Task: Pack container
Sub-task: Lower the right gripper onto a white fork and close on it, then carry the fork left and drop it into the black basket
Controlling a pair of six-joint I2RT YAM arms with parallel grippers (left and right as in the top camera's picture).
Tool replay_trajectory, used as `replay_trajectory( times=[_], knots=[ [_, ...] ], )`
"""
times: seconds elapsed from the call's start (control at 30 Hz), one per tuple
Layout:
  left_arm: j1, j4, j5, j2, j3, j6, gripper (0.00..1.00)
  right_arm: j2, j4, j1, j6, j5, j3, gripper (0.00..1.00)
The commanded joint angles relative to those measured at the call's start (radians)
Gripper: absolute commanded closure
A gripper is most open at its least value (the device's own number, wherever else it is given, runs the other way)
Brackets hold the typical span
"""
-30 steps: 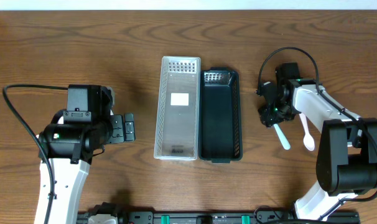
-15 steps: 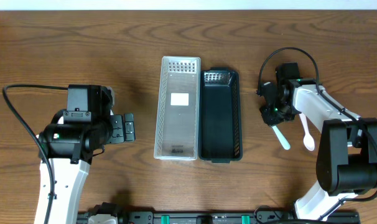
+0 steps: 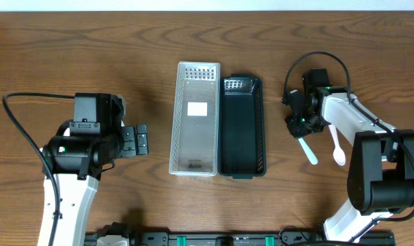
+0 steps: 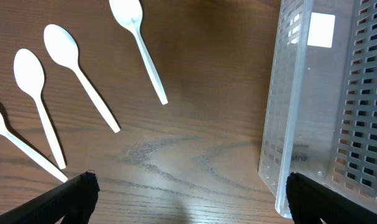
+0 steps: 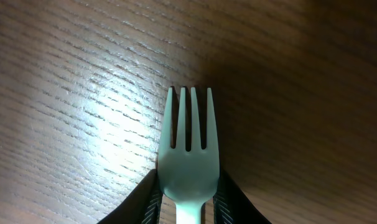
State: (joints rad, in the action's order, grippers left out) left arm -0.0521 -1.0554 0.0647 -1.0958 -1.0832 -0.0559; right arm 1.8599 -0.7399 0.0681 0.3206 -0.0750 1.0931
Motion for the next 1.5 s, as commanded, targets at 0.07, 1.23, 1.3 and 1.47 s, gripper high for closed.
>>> replay_trajectory(
  times=[0.07, 1.23, 1.3, 1.47],
  knots=[
    [0.006, -0.006, -0.001, 0.005, -0.012, -0.009, 0.02, 0.049, -0.036, -0.003, -0.106, -0.023, 0.004, 0.98],
    [0.006, -0.006, -0.001, 0.005, -0.012, -0.009, 0.02, 0.008, -0.348, 0.492, -0.937, 0.111, 0.433, 0.99],
    [0.006, -0.006, -0.001, 0.005, -0.012, -0.010, 0.02, 0.031, -0.340, 0.496, -0.919, 0.111, 0.424, 0.93],
    [0.006, -0.006, -0.001, 0.005, -0.012, -0.010, 0.02, 0.043, -0.318, 0.496, -0.870, 0.112, 0.424, 0.71]
  ],
)
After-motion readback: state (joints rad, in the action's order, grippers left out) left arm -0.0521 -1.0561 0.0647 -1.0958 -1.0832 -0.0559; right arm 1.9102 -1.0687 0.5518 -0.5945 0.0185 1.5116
